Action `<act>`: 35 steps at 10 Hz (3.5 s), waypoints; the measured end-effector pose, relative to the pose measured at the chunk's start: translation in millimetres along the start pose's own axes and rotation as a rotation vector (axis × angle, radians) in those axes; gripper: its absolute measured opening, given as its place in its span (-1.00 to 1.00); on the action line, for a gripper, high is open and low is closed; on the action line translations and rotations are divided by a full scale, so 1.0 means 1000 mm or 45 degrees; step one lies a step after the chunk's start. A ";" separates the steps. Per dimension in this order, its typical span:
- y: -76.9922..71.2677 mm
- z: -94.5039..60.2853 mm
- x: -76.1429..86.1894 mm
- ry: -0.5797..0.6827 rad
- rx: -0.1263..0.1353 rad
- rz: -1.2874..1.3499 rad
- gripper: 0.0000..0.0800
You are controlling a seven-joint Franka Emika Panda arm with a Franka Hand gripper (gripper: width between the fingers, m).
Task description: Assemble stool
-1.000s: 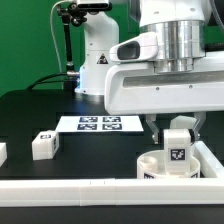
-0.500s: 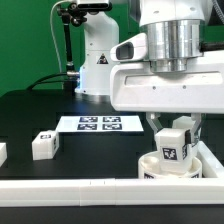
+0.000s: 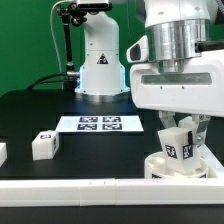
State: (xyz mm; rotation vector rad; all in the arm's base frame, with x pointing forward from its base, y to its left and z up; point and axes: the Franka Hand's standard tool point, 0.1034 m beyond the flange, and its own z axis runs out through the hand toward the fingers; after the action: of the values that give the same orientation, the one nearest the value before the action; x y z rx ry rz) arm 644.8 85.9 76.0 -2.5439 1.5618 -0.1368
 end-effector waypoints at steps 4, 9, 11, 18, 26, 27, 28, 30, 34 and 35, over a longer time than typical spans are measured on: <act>-0.003 0.002 -0.005 -0.039 0.022 0.627 -0.15; -0.005 0.004 -0.011 -0.079 0.009 1.218 -0.15; -0.005 0.005 -0.010 -0.104 0.013 1.352 -0.15; -0.007 0.003 -0.013 -0.142 0.026 1.358 0.44; -0.019 -0.024 -0.010 -0.136 0.111 1.091 0.62; -0.016 -0.020 -0.012 -0.151 0.059 0.972 0.62; -0.017 -0.020 -0.013 -0.137 0.057 0.827 0.62; -0.016 -0.022 -0.011 -0.130 0.035 0.451 0.62; -0.015 -0.024 -0.002 -0.123 0.043 -0.050 0.62; -0.014 -0.024 -0.001 -0.115 0.042 -0.159 0.62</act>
Offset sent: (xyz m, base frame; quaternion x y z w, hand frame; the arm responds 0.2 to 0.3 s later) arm 0.0062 0.0082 -0.0079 -0.0026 -0.0281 0.2279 0.9733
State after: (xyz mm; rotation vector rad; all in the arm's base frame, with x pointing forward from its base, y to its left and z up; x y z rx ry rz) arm 653.3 91.1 102.6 -2.5832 1.3580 -0.0601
